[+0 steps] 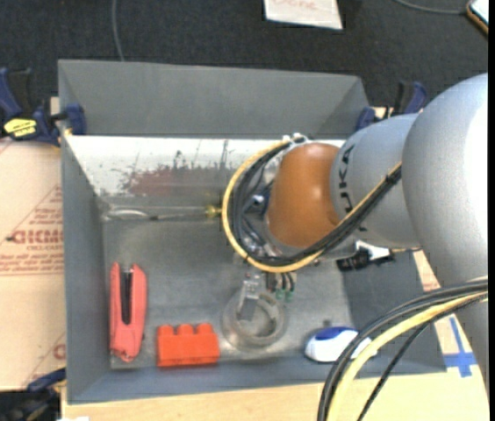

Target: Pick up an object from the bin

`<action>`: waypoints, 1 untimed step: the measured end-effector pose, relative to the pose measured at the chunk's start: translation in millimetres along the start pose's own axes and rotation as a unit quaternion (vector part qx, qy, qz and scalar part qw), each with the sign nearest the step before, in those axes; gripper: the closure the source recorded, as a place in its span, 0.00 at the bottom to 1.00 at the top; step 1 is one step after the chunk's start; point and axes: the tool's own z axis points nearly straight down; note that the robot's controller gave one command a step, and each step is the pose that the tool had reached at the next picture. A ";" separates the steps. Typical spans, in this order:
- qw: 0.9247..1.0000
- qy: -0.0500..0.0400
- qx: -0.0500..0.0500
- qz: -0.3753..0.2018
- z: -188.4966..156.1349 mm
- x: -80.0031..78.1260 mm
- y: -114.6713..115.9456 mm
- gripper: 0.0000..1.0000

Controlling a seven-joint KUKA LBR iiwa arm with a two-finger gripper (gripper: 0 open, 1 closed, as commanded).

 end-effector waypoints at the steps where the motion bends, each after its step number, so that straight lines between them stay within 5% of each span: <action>1: 1.000 0.000 -0.002 -0.009 2.4 -6.1 14.9 0.00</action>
Offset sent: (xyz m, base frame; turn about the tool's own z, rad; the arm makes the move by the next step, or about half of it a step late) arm -0.0110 0.0461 -0.0122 0.0028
